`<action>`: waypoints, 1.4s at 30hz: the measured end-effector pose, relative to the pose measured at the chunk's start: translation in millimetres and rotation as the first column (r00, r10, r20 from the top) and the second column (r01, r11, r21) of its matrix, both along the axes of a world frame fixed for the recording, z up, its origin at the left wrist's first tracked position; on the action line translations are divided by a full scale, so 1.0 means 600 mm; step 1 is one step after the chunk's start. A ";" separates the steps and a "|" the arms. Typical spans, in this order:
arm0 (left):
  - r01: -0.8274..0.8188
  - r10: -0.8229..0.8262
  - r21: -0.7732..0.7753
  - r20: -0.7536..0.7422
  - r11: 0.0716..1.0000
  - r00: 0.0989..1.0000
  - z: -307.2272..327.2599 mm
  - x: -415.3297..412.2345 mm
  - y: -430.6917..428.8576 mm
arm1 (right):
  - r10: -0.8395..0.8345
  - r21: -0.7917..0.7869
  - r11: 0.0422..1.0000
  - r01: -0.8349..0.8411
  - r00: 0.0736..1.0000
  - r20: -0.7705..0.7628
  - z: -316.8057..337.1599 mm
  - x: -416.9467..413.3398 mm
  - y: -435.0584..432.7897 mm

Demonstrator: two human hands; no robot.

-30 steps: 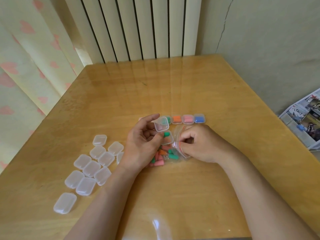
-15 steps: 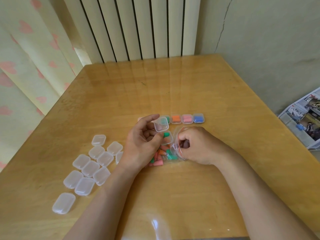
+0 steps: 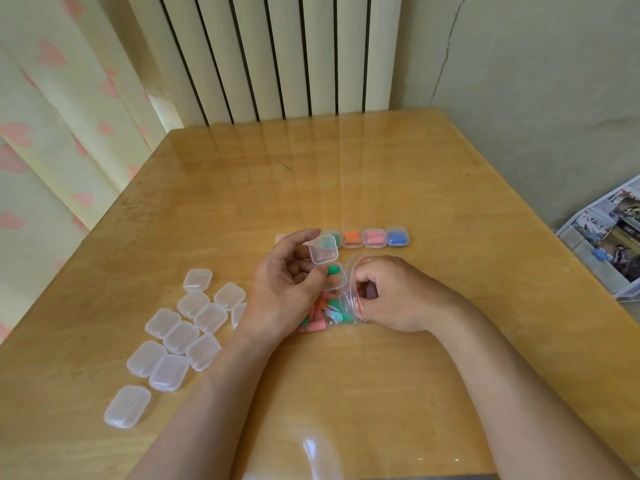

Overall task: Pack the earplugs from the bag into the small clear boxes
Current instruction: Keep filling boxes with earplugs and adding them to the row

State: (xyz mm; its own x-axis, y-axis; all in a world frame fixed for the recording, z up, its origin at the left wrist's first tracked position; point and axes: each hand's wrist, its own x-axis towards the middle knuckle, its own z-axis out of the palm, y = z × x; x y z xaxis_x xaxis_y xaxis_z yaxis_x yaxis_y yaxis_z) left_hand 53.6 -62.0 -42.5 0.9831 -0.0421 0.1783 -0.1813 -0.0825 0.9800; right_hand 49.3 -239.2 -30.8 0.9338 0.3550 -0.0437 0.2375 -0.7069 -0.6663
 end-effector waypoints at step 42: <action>0.005 -0.017 -0.133 -0.088 0.991 0.996 0.019 -0.010 -0.001 | -0.211 0.233 0.967 0.102 0.834 0.510 -0.021 0.008 0.006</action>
